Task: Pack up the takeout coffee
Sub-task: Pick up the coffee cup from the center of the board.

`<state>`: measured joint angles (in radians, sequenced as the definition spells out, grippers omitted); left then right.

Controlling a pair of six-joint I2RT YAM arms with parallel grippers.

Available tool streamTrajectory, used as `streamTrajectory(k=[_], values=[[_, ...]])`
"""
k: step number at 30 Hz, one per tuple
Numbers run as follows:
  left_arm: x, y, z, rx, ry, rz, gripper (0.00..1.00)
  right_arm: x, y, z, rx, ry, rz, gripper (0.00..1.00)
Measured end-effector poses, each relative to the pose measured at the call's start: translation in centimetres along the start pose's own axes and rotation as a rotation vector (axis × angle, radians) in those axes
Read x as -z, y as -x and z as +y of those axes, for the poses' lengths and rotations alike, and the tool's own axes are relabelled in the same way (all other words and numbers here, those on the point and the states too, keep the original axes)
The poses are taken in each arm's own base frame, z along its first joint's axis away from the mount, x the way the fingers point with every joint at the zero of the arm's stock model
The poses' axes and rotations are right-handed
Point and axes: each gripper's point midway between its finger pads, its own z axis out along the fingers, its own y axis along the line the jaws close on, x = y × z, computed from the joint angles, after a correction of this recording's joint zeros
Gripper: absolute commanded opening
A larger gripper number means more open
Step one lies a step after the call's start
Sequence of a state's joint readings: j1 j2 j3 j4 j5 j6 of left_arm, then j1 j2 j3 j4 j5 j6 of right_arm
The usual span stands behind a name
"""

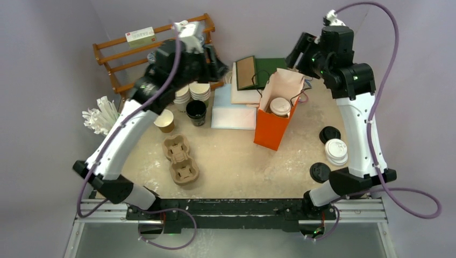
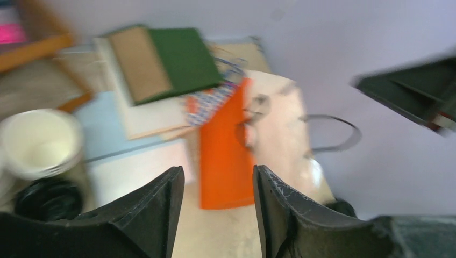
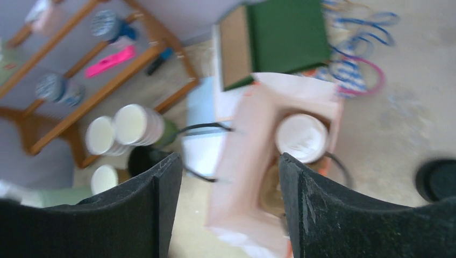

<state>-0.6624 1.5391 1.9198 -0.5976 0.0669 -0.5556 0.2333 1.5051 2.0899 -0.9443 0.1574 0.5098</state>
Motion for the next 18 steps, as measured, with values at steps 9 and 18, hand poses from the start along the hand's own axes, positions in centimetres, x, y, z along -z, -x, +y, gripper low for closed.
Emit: streamTrajectory(k=[9, 18], values=[[10.6, 0.3, 15.1, 0.095, 0.543, -0.131, 0.46, 2.4, -3.2, 11.8, 0.160, 0.333, 0.048, 0.66], [13.8, -7.9, 29.5, 0.484, 0.993, -0.021, 0.56, 2.1, -4.4, 11.6, 0.172, 0.313, 0.030, 0.70]])
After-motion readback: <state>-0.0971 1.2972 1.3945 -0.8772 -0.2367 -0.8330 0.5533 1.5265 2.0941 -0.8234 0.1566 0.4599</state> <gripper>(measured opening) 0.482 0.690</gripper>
